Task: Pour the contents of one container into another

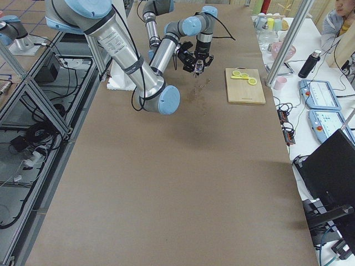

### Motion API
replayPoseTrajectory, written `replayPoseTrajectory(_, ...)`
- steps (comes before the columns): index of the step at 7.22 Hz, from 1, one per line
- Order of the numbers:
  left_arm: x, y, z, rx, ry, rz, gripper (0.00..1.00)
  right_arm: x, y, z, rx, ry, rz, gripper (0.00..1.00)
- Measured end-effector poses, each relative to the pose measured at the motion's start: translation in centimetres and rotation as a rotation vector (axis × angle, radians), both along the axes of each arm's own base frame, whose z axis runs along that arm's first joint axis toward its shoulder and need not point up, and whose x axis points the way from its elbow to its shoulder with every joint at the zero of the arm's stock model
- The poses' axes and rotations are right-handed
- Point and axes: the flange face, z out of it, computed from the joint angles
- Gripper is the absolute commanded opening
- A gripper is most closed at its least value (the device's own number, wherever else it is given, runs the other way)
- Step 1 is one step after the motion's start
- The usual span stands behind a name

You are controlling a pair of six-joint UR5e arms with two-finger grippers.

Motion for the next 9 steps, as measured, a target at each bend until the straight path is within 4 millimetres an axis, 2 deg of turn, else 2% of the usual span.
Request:
replayPoseTrajectory(5, 0.0, 0.0, 0.0, 0.000, 0.000, 0.000, 0.00, 0.5, 0.2, -0.6, 0.008, -0.014, 0.003, 0.00)
replayPoseTrajectory(7, 0.0, 0.0, 0.0, 0.000, 0.001, 0.000, 0.00, 1.4, 0.6, -0.8, 0.020, -0.031, 0.006, 0.00)
replayPoseTrajectory(9, -0.2, 0.0, 0.2, 0.002, 0.006, -0.001, 0.00, 3.4, 1.2, 0.6, 0.026, -0.042, 0.014, 0.00)
